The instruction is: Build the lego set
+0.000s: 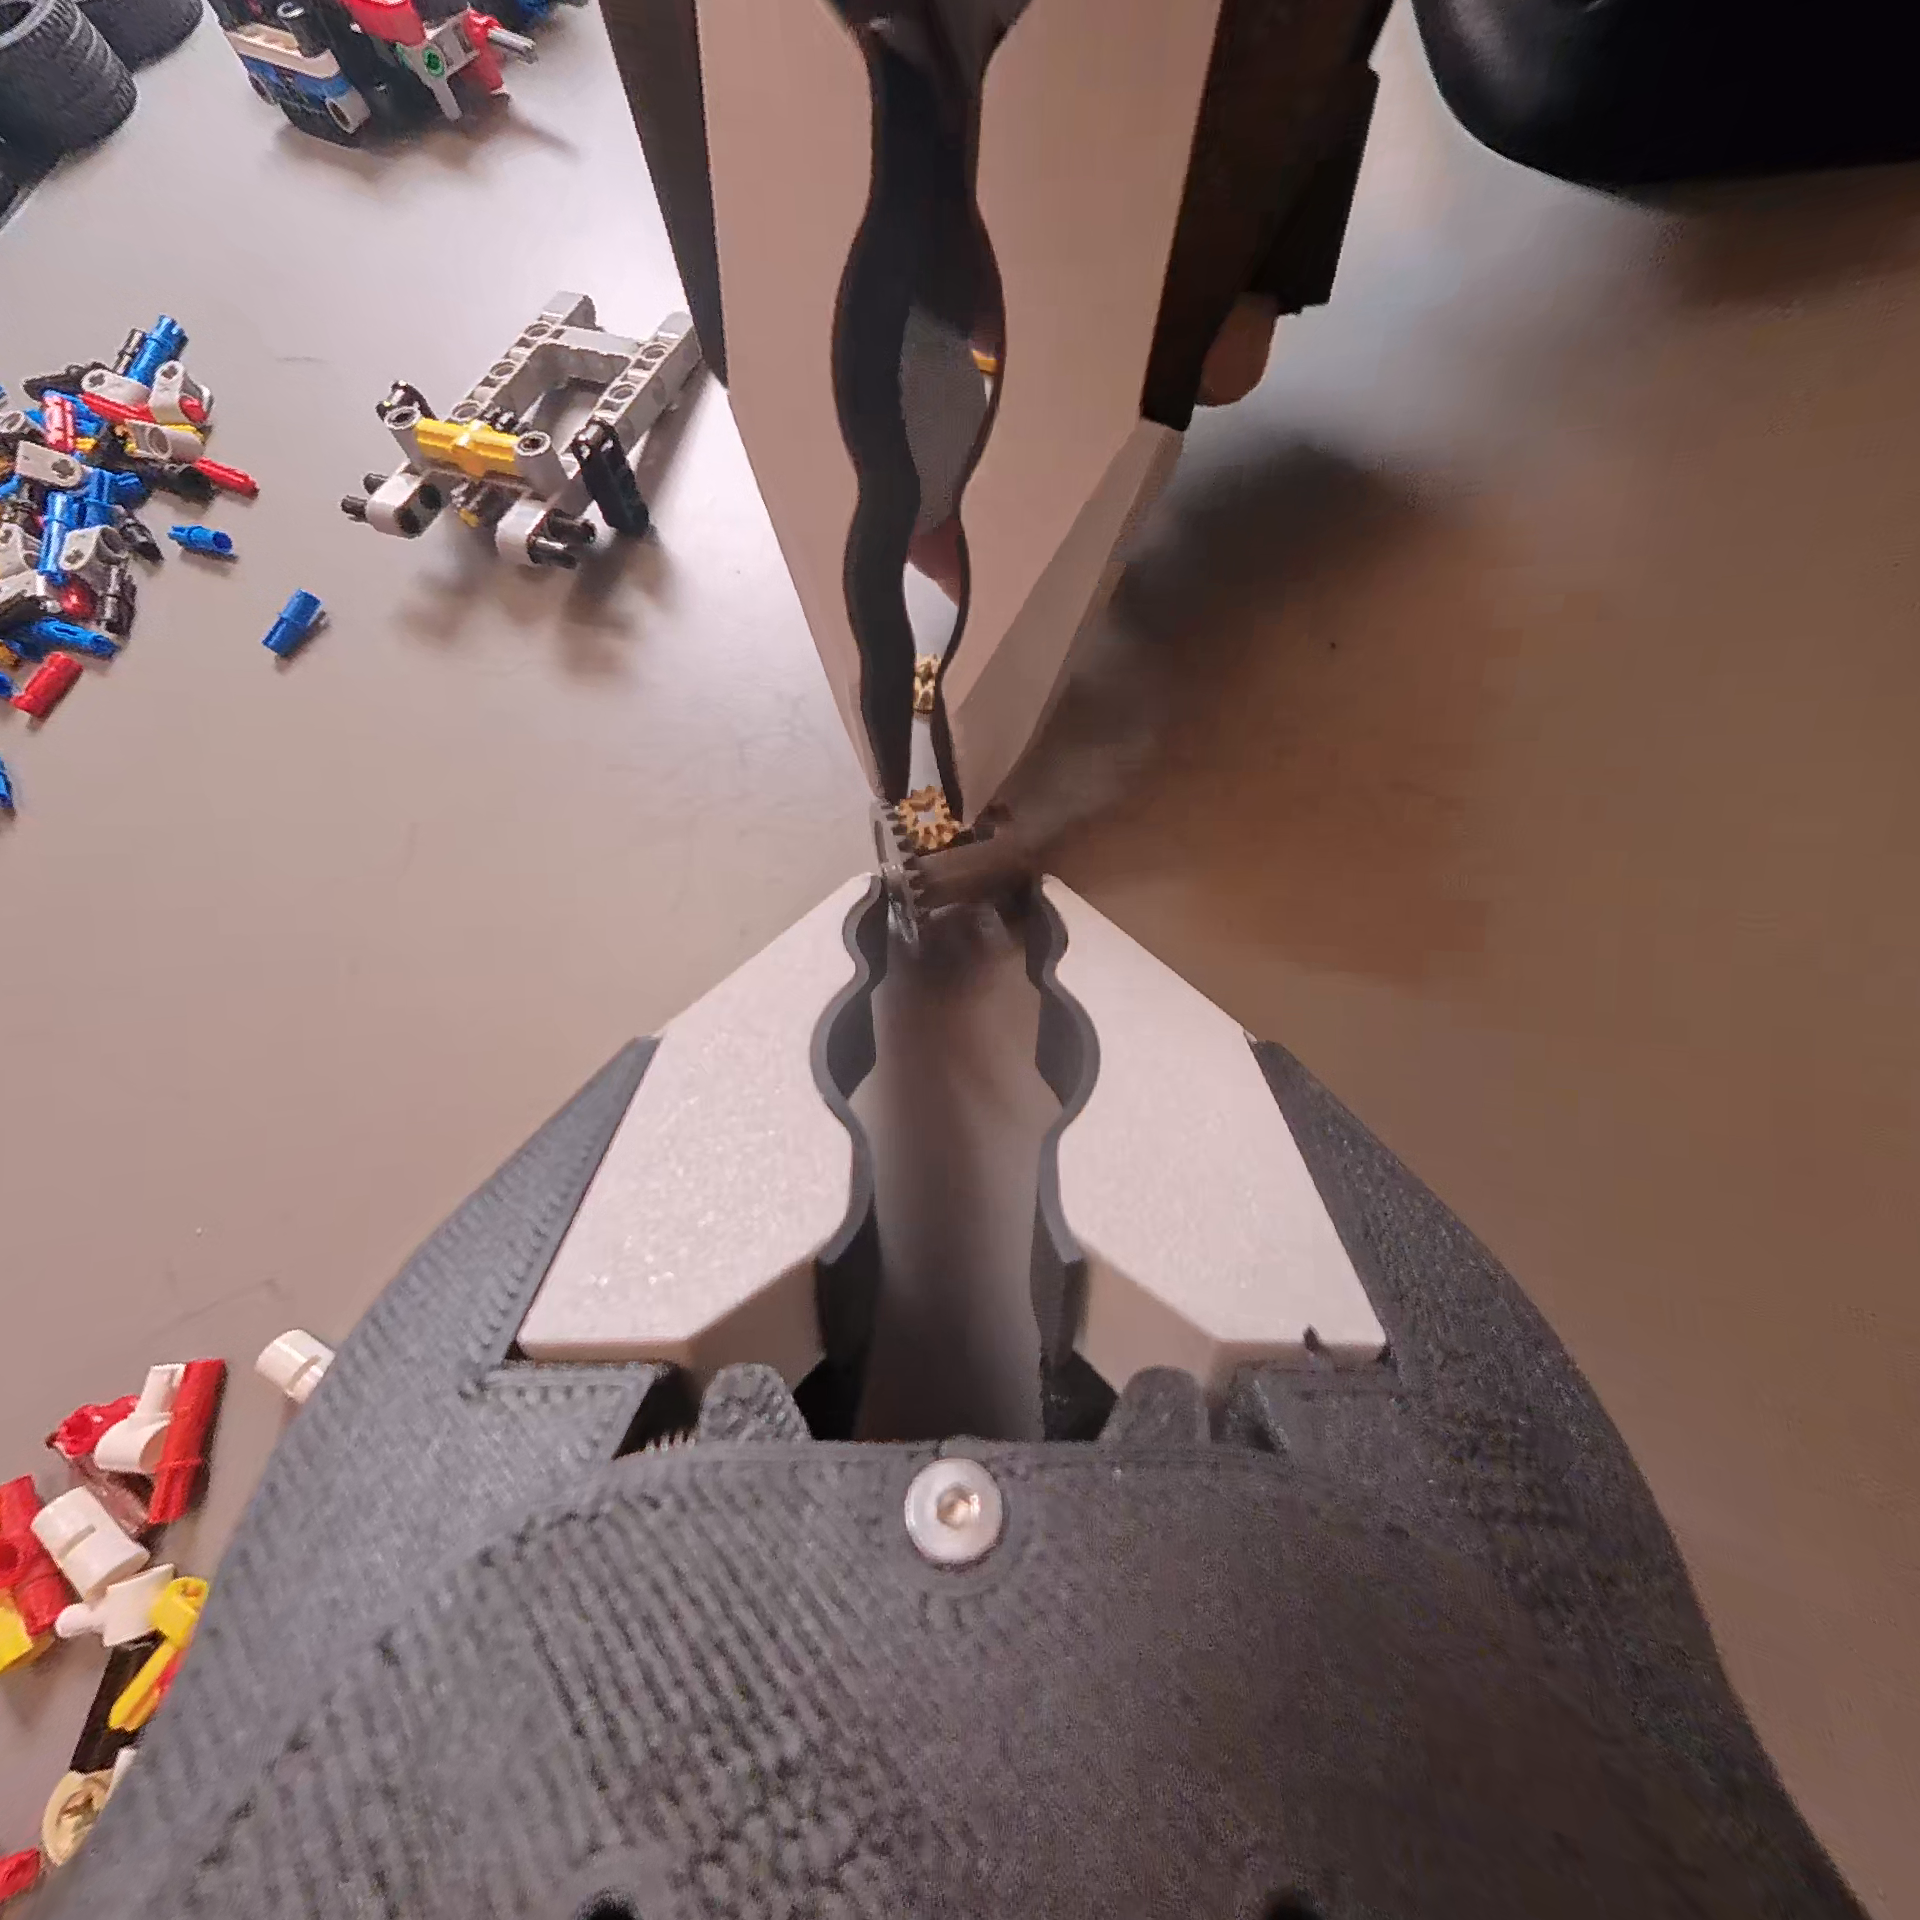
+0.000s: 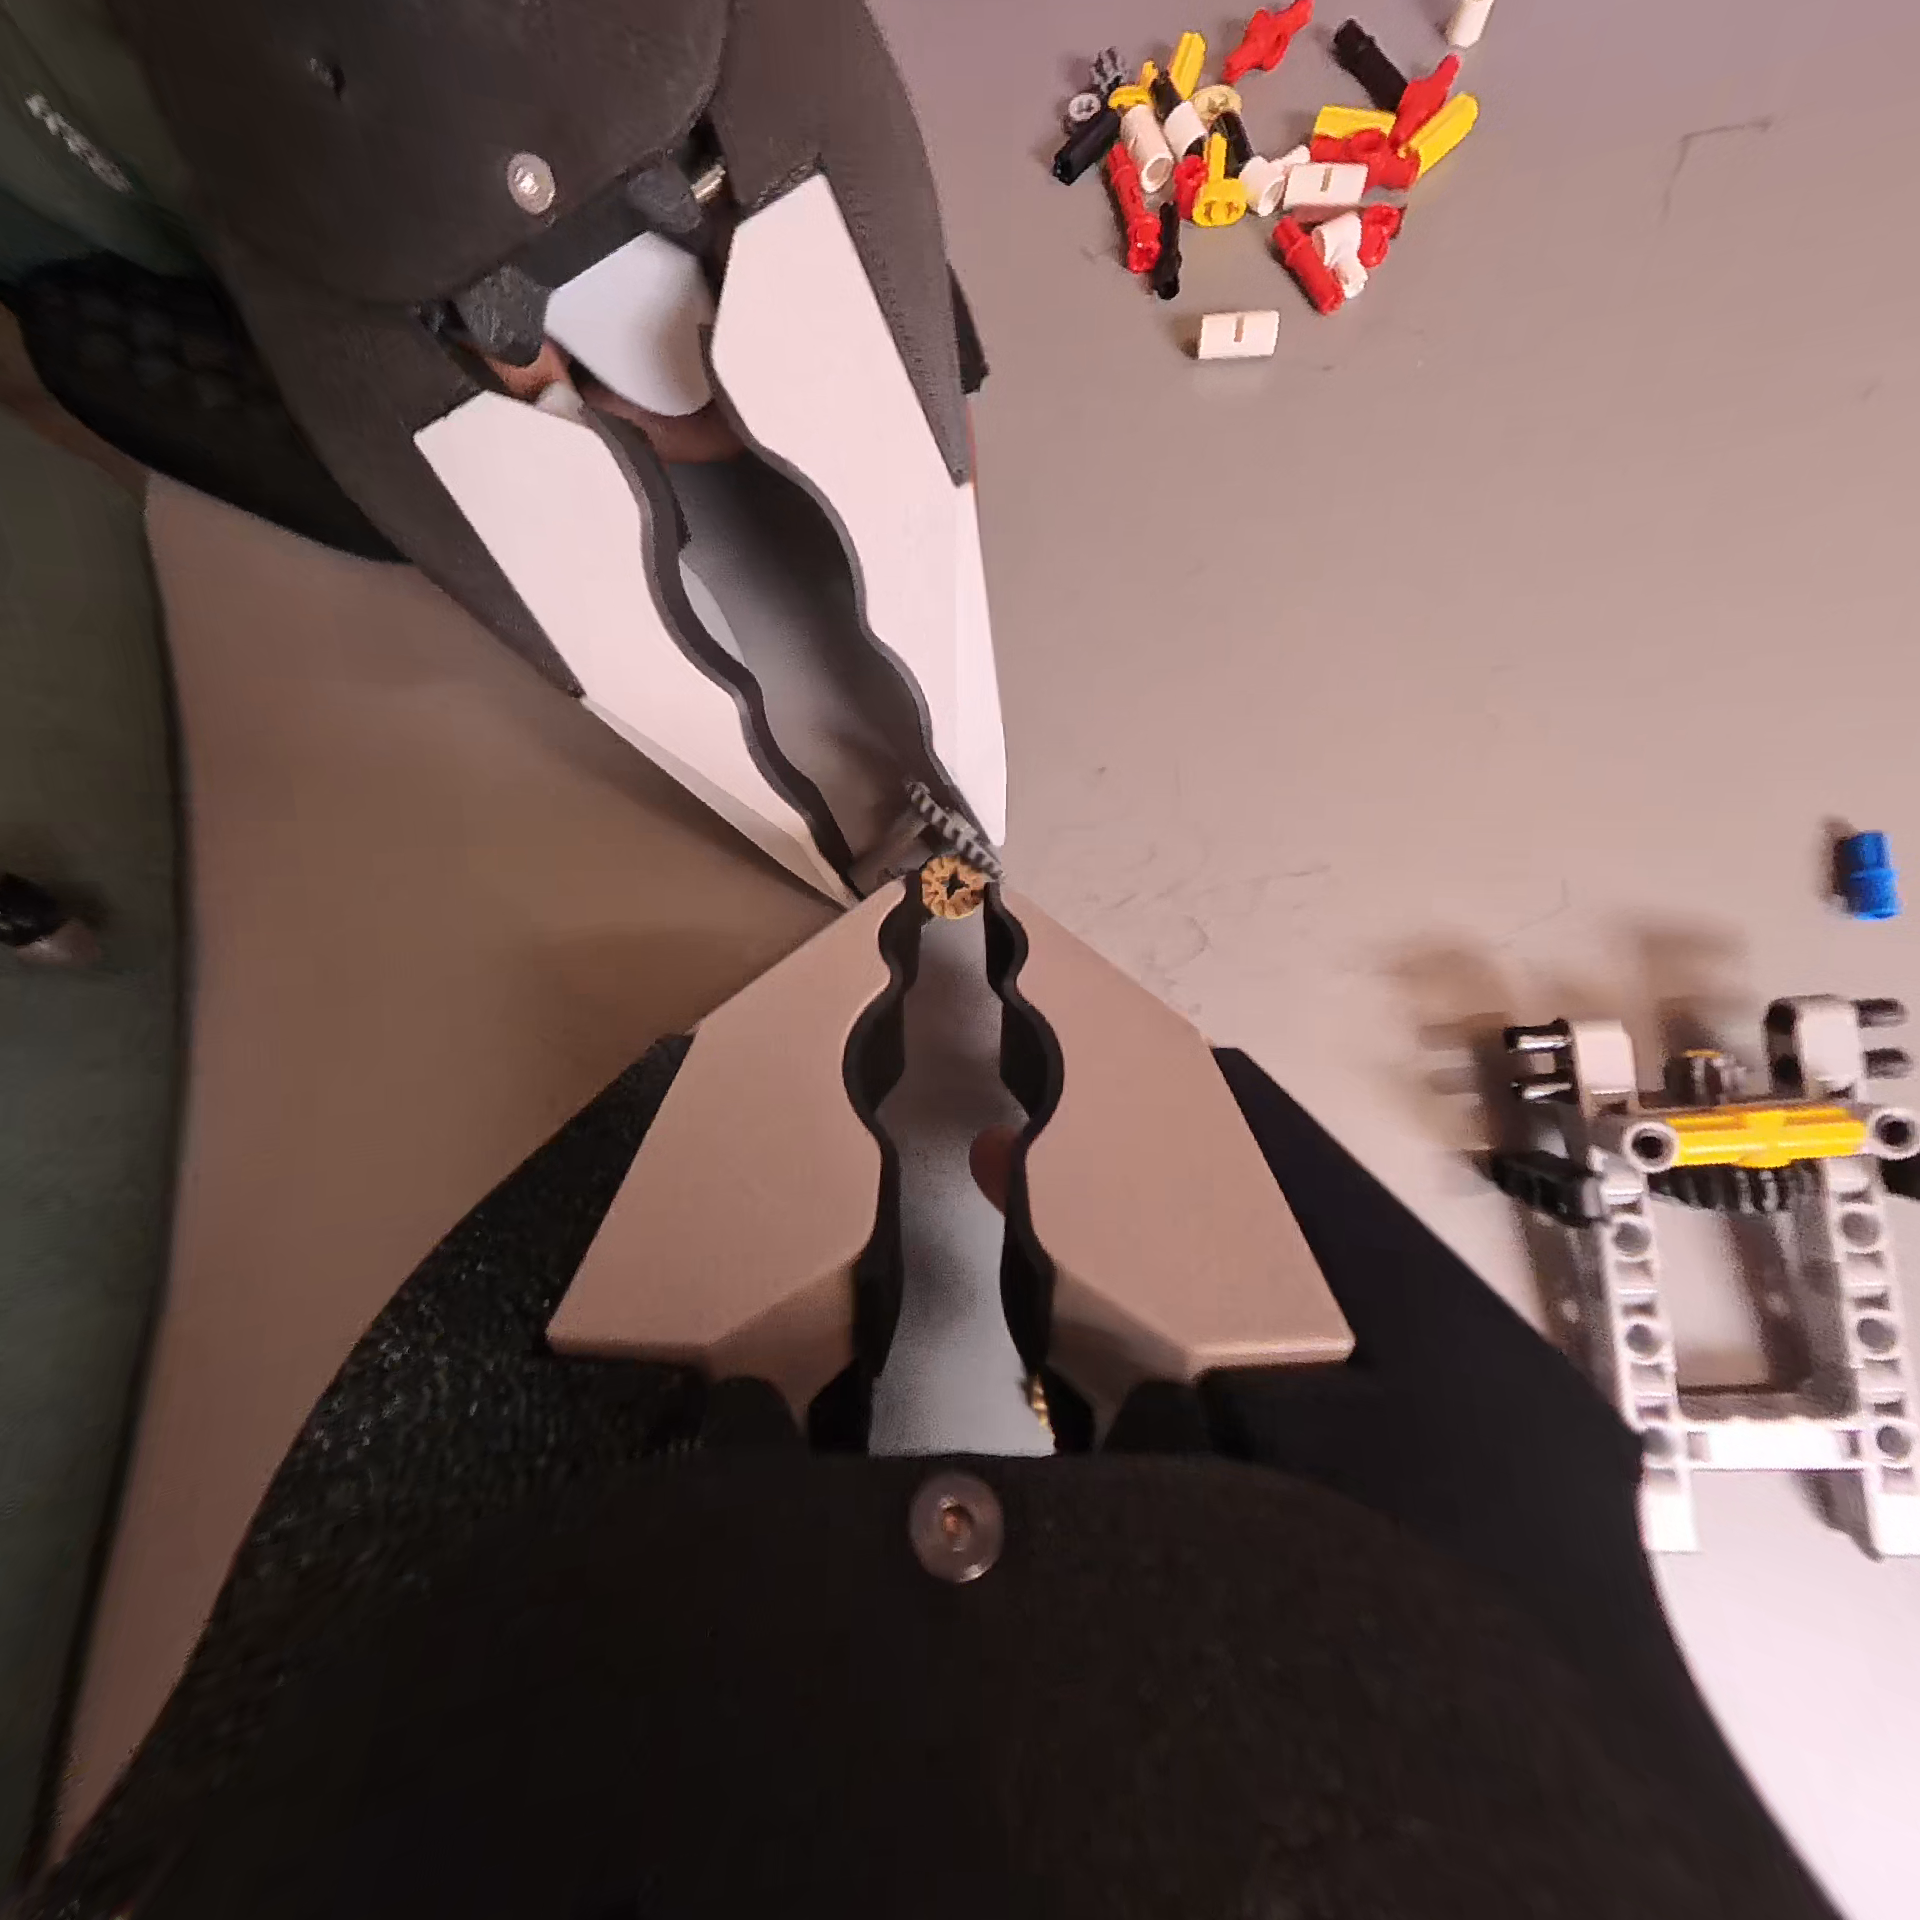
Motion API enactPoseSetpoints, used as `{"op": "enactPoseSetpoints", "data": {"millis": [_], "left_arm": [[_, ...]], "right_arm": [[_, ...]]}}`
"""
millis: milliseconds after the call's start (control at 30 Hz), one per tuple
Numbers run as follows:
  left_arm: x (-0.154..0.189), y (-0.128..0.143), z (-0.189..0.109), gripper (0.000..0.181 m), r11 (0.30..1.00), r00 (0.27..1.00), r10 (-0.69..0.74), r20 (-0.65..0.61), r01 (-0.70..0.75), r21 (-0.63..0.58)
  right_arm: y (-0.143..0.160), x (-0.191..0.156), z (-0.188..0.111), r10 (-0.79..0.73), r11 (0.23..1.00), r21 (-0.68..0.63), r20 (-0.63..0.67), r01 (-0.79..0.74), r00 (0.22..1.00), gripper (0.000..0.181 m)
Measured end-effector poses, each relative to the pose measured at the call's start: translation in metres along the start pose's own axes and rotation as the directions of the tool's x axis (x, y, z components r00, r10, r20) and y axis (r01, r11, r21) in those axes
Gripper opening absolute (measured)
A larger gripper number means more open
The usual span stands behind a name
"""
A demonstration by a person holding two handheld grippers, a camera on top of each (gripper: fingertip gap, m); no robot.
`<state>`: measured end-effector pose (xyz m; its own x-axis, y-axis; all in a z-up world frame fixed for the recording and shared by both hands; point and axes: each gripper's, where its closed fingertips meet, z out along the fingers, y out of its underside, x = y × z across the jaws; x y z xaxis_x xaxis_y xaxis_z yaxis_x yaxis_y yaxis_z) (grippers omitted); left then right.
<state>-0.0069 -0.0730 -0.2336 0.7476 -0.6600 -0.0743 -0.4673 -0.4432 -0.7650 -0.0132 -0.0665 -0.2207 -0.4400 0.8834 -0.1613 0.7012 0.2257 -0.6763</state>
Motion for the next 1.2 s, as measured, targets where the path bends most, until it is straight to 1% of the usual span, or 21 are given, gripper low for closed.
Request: {"op": "enactPoseSetpoints", "data": {"millis": [33,200,300,567,733,1200], "left_arm": [[0.0000,-0.0001,-0.0001,0.024,1.000,1.000,0.002,0.002,-0.002,0.000],[0.0013,-0.0006,0.0000,0.024,1.000,1.000,0.013,0.005,-0.013,0.001],[0.0019,-0.0008,0.0002,0.024,1.000,1.000,0.017,0.007,-0.017,0.001],[0.0016,-0.0011,0.0000,0.024,1.000,0.999,0.031,0.016,-0.031,-0.001],[0.0015,-0.0014,0.0003,0.024,1.000,0.999,0.028,0.016,-0.028,-0.001],[0.0043,-0.0025,0.0013,0.024,0.999,0.999,0.045,0.010,-0.045,0.003]], "right_arm": [[0.0004,-0.0002,0.0001,0.035,0.999,0.009,0.018,-0.035,0.999,0.010],[-0.0026,-0.0047,-0.0005,0.151,0.985,0.062,0.117,-0.159,0.982,0.010],[-0.0026,-0.0061,-0.0005,0.184,0.978,0.067,0.150,-0.195,0.972,0.010],[0.0011,-0.0045,-0.0003,0.243,0.966,0.052,0.173,-0.255,0.955,0.013],[0.0022,-0.0045,-0.0006,0.246,0.965,0.048,0.172,-0.258,0.954,0.012],[0.0053,-0.0065,-0.0020,0.317,0.943,0.028,0.212,-0.330,0.924,0.013]]}}
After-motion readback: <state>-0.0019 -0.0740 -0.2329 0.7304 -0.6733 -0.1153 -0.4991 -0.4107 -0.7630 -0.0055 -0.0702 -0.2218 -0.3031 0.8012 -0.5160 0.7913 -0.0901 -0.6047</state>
